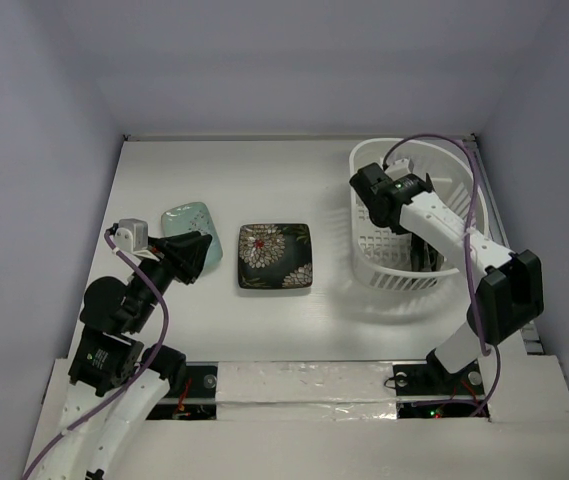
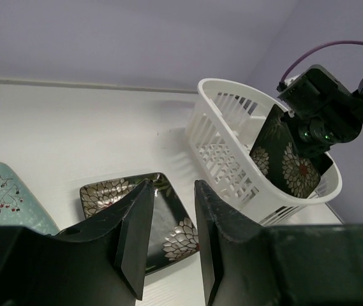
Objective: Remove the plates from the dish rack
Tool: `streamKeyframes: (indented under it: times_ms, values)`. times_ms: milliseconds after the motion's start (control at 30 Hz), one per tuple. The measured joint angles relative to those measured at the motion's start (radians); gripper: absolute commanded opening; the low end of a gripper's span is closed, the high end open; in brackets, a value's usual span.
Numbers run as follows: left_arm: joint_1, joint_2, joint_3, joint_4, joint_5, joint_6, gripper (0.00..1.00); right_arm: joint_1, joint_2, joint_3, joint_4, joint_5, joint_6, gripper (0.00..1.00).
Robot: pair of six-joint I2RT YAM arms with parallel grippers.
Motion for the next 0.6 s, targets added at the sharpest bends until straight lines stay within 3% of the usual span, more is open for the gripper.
streamKeyframes:
  times_ms: [433,600]
  values:
    - [0.0,0.0,0.0,0.0,0.0,0.0,0.29,0.093,0.046,0.092,-0.088,0.128,-0.006,0.0]
    - [0.0,0.0,0.0,0.0,0.0,0.0,0.3,0.14,0.045,0.222,-0.142,0.153,0.029,0.0]
